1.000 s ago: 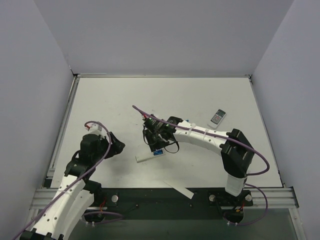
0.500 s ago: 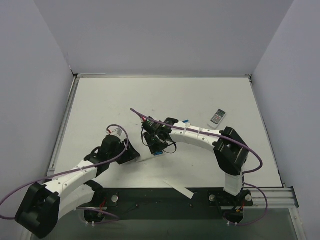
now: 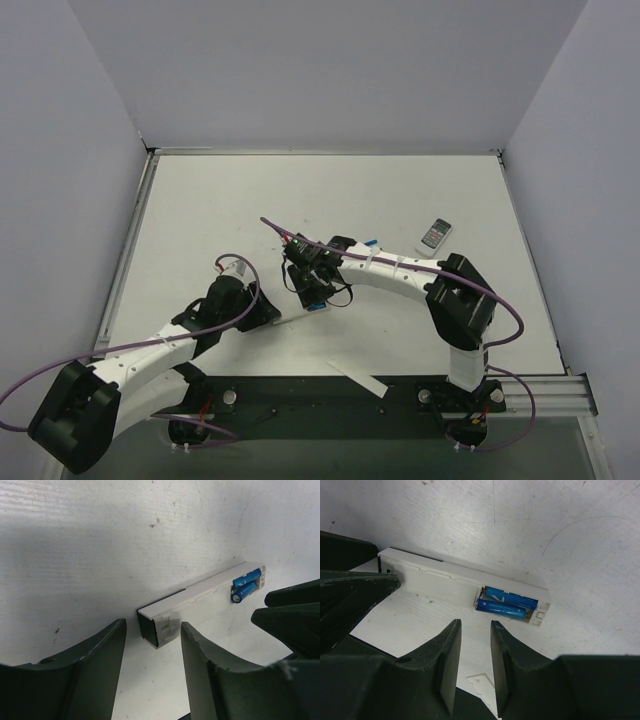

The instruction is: Load the batteries into the remote control

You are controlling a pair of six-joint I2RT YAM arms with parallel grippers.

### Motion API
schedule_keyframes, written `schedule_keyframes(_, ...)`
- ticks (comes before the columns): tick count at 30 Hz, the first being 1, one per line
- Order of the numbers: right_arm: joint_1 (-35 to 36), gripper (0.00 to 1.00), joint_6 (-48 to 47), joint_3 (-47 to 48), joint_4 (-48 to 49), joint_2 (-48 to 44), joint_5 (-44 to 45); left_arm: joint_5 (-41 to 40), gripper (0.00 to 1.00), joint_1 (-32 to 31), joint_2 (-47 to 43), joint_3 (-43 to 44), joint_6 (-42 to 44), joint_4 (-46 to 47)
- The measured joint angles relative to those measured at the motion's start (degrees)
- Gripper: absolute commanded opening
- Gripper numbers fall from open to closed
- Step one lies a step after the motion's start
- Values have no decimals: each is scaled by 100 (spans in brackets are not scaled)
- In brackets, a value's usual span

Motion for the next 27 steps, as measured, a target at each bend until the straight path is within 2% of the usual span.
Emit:
schedule_keyframes(8,0,23,4,0,-2,164,0,-98,44,-48,-57,-103,-55,66)
schedule_keyframes(15,0,19,13,0,-20,310,0,-98,39,-125,92,-101,-114,328)
schedule_keyframes(27,0,20,17,0,-24,328,2,-208,38,-221,138,-68,-125,358)
